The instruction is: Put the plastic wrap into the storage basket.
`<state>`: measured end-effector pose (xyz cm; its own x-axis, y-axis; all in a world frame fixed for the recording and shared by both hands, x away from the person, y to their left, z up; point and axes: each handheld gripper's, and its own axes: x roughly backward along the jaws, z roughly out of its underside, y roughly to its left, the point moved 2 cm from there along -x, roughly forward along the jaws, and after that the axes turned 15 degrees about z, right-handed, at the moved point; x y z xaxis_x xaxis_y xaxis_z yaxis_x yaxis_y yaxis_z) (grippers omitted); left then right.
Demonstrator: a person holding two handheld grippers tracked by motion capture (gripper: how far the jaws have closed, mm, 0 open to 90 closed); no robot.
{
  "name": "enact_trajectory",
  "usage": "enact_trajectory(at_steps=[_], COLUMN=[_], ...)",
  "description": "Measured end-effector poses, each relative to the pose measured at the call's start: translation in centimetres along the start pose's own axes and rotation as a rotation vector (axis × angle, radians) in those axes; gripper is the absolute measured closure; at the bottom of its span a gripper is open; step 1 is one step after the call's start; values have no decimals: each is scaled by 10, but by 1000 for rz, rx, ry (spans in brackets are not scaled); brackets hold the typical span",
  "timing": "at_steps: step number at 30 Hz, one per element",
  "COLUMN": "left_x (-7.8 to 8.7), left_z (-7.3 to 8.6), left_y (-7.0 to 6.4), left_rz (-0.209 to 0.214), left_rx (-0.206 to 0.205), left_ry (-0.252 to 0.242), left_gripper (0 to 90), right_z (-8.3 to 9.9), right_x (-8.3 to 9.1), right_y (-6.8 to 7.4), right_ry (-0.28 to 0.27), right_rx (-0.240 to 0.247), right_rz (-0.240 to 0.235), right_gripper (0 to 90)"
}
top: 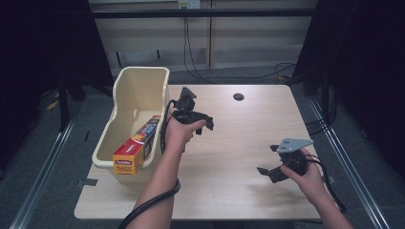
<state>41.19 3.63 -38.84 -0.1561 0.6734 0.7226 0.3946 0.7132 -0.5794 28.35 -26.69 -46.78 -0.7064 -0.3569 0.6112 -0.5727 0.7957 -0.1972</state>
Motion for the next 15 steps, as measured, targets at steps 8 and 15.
enact_trajectory(at_steps=[8,15], left_x=[-10,-19], left_z=[5,10], left_y=[-3,-2], left_rz=[-2,11], left_rx=[-22,-41], left_ry=[-8,-7], left_gripper=[104,100], right_z=[1,1], right_x=[-1,-1], right_y=[1,0], right_ry=[1,3], right_rx=[5,1], right_rz=[1,1], right_gripper=[28,28])
